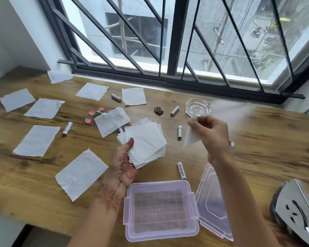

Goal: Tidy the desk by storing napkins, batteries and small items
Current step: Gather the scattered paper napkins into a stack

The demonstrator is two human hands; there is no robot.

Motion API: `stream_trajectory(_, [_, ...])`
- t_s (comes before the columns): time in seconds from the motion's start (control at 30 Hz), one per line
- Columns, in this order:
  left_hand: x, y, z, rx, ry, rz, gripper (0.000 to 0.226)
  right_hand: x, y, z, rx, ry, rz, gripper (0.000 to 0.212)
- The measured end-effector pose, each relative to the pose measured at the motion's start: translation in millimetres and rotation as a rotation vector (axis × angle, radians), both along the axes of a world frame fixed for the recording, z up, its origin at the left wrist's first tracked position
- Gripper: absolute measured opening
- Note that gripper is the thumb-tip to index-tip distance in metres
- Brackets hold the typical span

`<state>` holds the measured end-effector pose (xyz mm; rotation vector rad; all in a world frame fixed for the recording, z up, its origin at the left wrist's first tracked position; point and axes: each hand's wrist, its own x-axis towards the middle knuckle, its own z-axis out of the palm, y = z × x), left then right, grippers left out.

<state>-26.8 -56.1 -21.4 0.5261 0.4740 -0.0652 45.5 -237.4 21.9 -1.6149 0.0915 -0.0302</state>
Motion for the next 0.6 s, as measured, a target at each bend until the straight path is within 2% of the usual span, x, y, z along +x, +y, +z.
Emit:
stream_trajectory(0.1, [-0.5,-3.5,1.3,-0.004,-0.016,-0.014,0.027,-5.4,19.6,23.0,-0.095,-0.135,0.075,0.013])
stream_trajectory(0.27, [-1.4,-12.3,4.6,-0.016,-0.058,-0.003,0.032,-25.6,60.6,22.4,-0.416,-0.331,0.246,0.003])
stream_trajectory(0.33, [-1.9,-13.4,5.6,-0.015,-0.072,0.0,0.033,-34.2,72.8,10.1,-0.513,-0.353,0.298,0.005])
stream_trajectory(0.47, [-6.1,-13.0,10.2,-0.023,-0.098,0.027,0.059,-48.5,88.5,-8.6,-0.589,-0.348,0.371,0.012])
stream_trajectory(0.6, [-13.5,-4.9,12.3,0.001,-0.013,0.038,0.06,-60.1,96.8,-14.0,-0.657,-0.38,0.463,0.023])
